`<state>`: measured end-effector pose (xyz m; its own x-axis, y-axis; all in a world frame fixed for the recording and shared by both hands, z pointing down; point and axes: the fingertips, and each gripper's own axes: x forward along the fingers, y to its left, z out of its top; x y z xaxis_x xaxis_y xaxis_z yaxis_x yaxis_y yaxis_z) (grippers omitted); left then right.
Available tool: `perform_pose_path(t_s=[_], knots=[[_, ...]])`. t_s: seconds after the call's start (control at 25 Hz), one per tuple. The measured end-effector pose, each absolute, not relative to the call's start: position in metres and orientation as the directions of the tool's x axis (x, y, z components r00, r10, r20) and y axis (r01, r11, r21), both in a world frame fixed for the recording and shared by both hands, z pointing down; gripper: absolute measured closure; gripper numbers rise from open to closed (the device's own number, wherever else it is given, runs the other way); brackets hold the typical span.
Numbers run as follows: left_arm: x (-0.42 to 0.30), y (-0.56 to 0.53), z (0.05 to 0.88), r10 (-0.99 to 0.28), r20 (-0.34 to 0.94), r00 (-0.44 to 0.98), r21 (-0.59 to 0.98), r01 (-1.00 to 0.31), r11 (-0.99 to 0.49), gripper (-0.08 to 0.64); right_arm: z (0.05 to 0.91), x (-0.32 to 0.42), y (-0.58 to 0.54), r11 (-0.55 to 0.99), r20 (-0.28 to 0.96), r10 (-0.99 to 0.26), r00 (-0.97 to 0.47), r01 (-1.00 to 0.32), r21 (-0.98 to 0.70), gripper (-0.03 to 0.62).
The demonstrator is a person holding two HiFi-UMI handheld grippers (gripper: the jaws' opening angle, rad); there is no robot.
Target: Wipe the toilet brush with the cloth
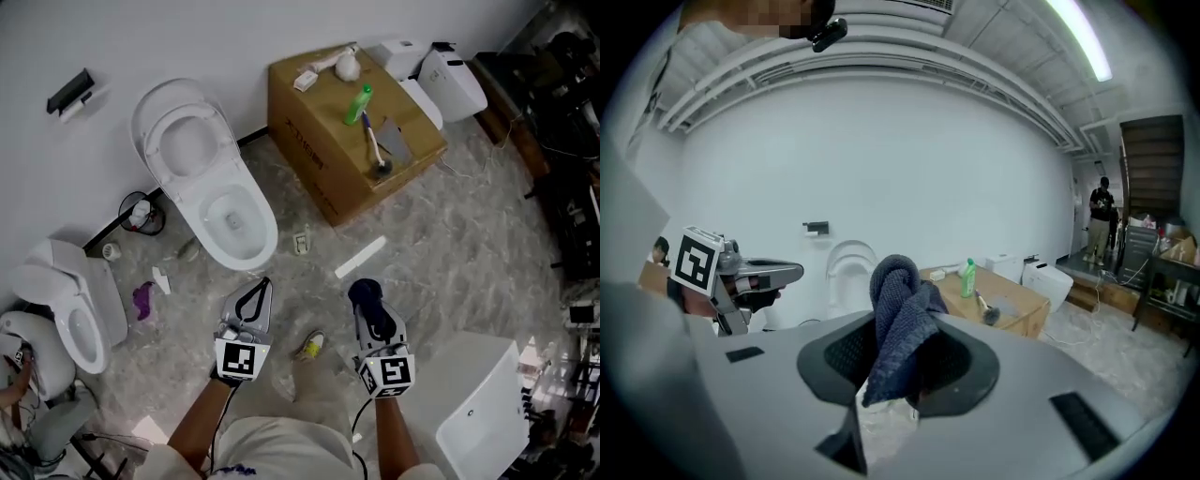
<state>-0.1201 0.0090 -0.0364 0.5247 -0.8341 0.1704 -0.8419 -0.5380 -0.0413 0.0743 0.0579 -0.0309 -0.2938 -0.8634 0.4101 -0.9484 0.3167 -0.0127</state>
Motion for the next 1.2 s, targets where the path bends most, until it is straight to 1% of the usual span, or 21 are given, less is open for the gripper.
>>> perform_pose_path(t_s=[0.08, 0.16, 0.4, 0.56, 0.64, 0.76, 0.8, 0.88, 1.04, 1.2], knots=[[-0.117, -0.001, -0.024, -0.834, 0.171, 0.524, -0.014, -0.846, -0.534, 0.560, -0.019, 0.073, 0.050, 0.327, 0.419, -0.859, -0.292, -0.945, 0.011, 0.480], [-0.115, -0.009, -0.015, -0.841, 0.167, 0.514, 0.029, -0.856, -0.517, 0.560, -0.002, 0.072, 0.038, 0.335, 0.422, -0.853, -0.307, -0.942, -0.009, 0.480], [-0.075, -0.005, 0.025, -0.844, 0.199, 0.498, 0.014, -0.862, -0.506, 0.560, 0.036, 0.100, 0.010, 0.351, 0.414, -0.837, -0.357, -0.932, -0.093, 0.481], [-0.058, -0.014, 0.056, -0.847, 0.216, 0.486, -0.063, -0.859, -0.508, 0.560, 0.087, 0.108, -0.003, 0.395, 0.421, -0.812, -0.405, -0.912, -0.115, 0.482], [-0.048, -0.013, 0.078, -0.837, 0.248, 0.487, -0.088, -0.849, -0.520, 0.560, 0.117, 0.113, -0.003, 0.403, 0.440, -0.796, -0.415, -0.907, -0.125, 0.482], [-0.043, -0.015, 0.121, -0.838, 0.286, 0.464, 0.017, -0.877, -0.480, 0.560, 0.152, 0.115, -0.009, 0.406, 0.442, -0.791, -0.422, -0.904, -0.135, 0.480], [-0.043, -0.022, 0.136, -0.842, 0.291, 0.455, 0.029, -0.884, -0.467, 0.560, 0.164, 0.115, -0.020, 0.402, 0.432, -0.799, -0.419, -0.906, -0.135, 0.480], [-0.042, -0.032, 0.161, -0.847, 0.281, 0.452, 0.008, -0.883, -0.469, 0.560, 0.190, 0.113, -0.036, 0.381, 0.413, -0.814, -0.407, -0.912, -0.148, 0.480], [-0.045, -0.034, 0.216, -0.835, 0.305, 0.458, -0.019, -0.873, -0.487, 0.560, 0.235, 0.103, -0.047, 0.337, 0.393, -0.831, -0.393, -0.919, -0.205, 0.480], [-0.052, -0.052, 0.265, -0.840, 0.286, 0.462, -0.015, -0.874, -0.486, 0.560, 0.275, 0.087, -0.066, 0.352, 0.355, -0.846, -0.397, -0.917, -0.186, 0.481]])
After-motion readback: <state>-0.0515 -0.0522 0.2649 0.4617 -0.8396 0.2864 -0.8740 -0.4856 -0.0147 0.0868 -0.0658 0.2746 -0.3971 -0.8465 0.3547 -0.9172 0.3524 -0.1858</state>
